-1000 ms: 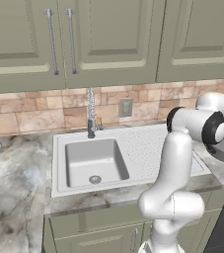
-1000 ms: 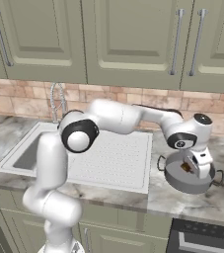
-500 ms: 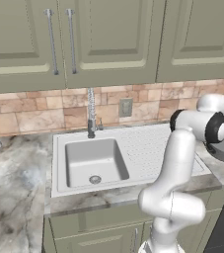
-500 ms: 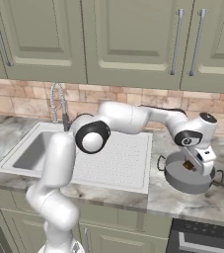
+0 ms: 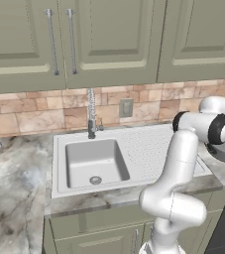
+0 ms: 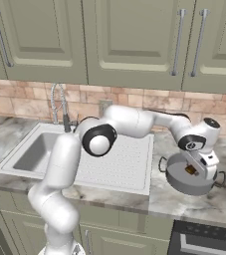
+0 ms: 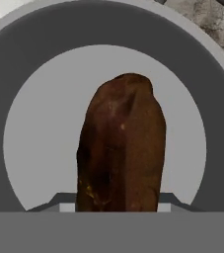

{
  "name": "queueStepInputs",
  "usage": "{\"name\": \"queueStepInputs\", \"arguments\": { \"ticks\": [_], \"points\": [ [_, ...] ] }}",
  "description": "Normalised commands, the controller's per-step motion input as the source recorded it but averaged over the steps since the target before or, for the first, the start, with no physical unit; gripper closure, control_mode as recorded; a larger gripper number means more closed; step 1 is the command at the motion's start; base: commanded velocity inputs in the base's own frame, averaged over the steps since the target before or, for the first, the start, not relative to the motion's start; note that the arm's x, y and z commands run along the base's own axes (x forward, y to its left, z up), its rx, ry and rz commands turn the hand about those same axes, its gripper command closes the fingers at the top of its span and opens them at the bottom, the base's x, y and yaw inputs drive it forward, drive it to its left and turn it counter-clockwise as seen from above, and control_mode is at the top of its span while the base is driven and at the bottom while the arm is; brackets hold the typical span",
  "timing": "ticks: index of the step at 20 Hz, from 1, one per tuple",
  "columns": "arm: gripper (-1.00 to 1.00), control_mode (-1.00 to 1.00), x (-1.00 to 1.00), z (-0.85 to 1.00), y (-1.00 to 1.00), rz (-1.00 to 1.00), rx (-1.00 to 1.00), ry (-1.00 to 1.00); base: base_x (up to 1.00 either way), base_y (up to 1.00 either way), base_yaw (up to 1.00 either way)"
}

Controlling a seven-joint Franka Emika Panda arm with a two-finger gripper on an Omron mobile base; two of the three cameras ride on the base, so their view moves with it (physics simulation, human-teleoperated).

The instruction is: Dump the sweet potato from the pot into the sink. Then turn on the water and wash the sweet potato. Then turn off the water and put the sweet potato back in the pot.

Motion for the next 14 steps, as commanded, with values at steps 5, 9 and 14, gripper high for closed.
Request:
{"name": "queueStepInputs", "arguments": {
  "ticks": [5,9,14],
  "points": [
    [1.0,-1.0,0.13,-0.19,0.0,0.03,0.0,0.0,0.0,0.0,0.0],
    [1.0,-1.0,0.19,-0.21,0.0,0.02,0.0,0.0,0.0,0.0,0.0],
    [1.0,-1.0,0.23,-0.25,0.0,0.01,0.0,0.0,0.0,0.0,0.0]
  ]
}}
